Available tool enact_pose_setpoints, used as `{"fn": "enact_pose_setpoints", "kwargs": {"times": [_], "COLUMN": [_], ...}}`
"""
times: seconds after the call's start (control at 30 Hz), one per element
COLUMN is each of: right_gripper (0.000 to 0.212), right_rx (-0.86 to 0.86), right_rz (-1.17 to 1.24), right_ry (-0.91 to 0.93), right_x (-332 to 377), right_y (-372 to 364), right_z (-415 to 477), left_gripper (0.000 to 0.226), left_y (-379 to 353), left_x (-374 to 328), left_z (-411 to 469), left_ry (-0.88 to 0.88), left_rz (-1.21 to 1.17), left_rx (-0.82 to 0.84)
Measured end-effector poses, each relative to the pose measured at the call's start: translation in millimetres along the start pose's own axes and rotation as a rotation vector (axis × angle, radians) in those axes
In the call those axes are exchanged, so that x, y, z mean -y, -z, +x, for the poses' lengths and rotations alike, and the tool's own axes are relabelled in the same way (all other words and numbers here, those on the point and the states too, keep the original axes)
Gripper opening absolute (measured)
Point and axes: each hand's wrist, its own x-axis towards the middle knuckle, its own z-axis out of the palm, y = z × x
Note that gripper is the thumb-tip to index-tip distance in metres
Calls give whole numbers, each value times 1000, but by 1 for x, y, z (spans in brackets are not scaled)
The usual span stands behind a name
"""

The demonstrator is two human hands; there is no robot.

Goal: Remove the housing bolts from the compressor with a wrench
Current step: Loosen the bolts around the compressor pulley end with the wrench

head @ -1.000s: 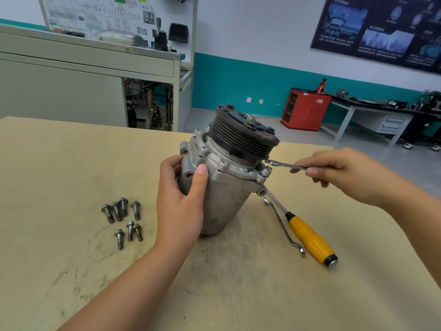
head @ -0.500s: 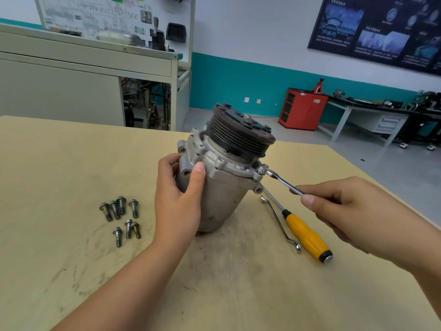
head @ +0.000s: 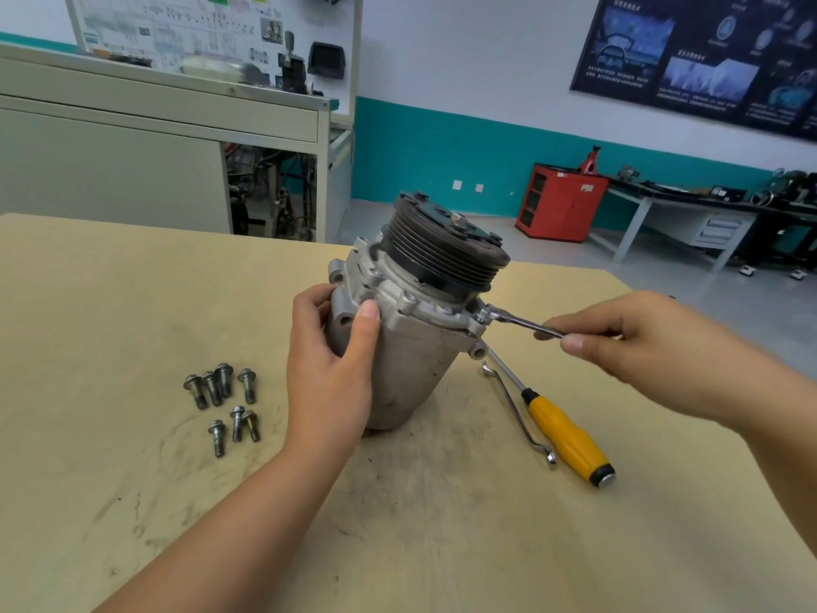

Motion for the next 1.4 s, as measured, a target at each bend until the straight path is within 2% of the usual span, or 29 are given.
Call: {"fn": "enact_pose_setpoints", "kwargs": {"times": [0.27, 0.4, 0.6, 0.77, 0.93, 1.17, 1.33, 1.4], "right_gripper": [7, 0, 7, 27, 21, 20, 34, 39], "right_rx": [-14, -36, -5, 19, 6, 21, 30, 38], "right_rz": [-355, -501, -619, -663, -792, -1172, -1170, -1158], "right_ry": [130, 265, 344, 359, 395, 594, 647, 696], "right_x": [-3, 10, 27, 28, 28, 22, 23, 22], "right_y": [36, 50, 51, 55, 56, 56, 62, 64], "right_z": [27, 34, 49, 55, 61, 70, 78, 80], "left_gripper": [12, 13, 13, 13, 12, 17, 31, 23], "left_y": [0, 1, 1, 1, 1, 2, 1, 1], "left_x": [2, 2, 1, -1, -2, -4, -4, -3], "left_z": [1, 1, 1, 1, 1, 1, 0, 1], "left_ry": [-8, -12, -21, -20, -17, -9, -18, -21], "left_rz": [-19, -18, -10, 18, 10, 0, -22, -19], "left_rx": [1, -4, -2, -4, 6, -1, -7, -7]}}
